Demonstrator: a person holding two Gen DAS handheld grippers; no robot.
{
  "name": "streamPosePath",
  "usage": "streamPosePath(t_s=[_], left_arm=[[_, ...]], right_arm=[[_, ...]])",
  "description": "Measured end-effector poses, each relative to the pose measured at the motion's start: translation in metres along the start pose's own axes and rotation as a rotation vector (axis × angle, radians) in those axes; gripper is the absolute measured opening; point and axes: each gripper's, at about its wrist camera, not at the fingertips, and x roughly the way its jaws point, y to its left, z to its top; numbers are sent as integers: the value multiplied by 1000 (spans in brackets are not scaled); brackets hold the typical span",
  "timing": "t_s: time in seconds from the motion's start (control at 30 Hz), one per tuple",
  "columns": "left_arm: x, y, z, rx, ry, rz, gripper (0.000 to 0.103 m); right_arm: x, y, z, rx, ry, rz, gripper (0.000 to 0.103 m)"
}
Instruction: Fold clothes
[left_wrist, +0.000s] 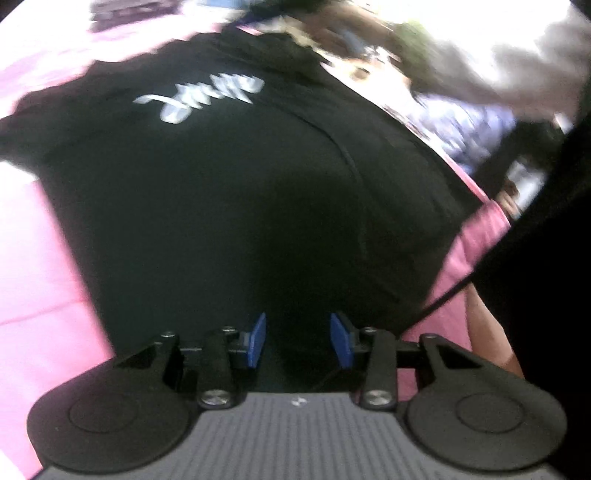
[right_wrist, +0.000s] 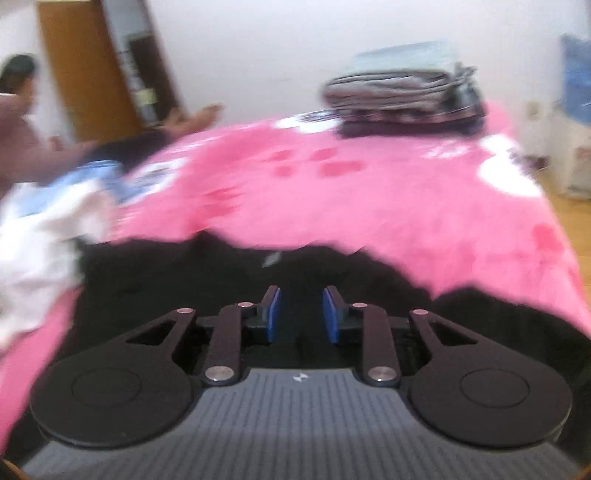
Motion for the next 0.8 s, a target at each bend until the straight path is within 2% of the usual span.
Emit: streamPosePath(t_s=[0.07,0.1,0.17,0.2,0.23,0.27,0.37,0.4,0.43,0.5,0.53,0.6,0.67,0.8], left_arm=[[-9,17,2,-34,-12,28,40],[-12,26,3,-49,-17,44,40],[-15,46,7,-79,-25,64,40],[-16,57,10,-95,-33,74,40],[-18,66,15,-123,-54,96,40],[-20,76,19,-151,-74,117,40],[-31,106,40,-296,-189,146,41],[-35,117,49,-350,-233,153,43],[-38,127,59,-403,-276,160,44],[-37,143,88,-425,-333,216,46],[-34,151,102,-422,-353,247,48],[-22,166,139,-402,-360,329,50],[-1,183,179,-397,-368,369,51],[48,210,247,-374,-326,416,55]], right_arm=[[-13,10,-16,-35,60,74,31],[-15,14,-23,-57,90,85,32],[-2,22,-33,-114,151,23,33],[6,22,-37,-132,171,-35,33],[16,18,-37,-135,174,-138,33],[20,13,-34,-111,158,-211,32],[6,-3,-10,89,15,-280,33],[2,-4,-3,118,-17,-289,33],[-1,0,2,87,-24,-274,34],[0,8,11,34,-12,-272,43],[2,11,15,9,0,-277,43],[11,16,22,-19,15,-286,43],[20,15,29,-20,15,-295,43],[47,1,44,46,31,-326,44]])
